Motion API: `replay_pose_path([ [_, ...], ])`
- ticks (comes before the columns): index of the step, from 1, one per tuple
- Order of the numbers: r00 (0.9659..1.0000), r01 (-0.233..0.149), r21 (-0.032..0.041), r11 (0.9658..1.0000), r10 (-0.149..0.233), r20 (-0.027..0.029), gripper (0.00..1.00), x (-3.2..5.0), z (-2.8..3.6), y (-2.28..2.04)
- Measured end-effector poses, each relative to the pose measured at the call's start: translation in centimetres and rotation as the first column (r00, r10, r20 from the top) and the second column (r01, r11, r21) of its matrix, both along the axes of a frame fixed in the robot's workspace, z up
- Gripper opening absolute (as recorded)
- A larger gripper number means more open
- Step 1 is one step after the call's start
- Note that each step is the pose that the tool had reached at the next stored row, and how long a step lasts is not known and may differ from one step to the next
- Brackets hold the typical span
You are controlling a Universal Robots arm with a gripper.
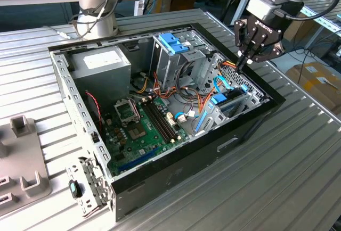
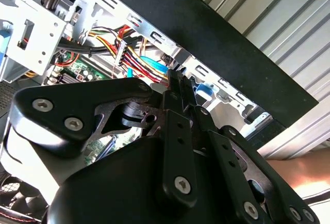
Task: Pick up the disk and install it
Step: 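Insert the second disk wire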
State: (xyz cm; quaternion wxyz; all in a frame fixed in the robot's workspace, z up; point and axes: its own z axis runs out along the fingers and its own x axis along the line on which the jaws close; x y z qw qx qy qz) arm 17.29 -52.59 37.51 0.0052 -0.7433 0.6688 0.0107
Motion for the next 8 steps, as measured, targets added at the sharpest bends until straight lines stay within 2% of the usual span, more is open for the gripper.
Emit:
replay_pose_path([
  [8,1.0,0.0,0.0,1.0,0.0,0.0,0.16,0.0,0.0,-0.16],
])
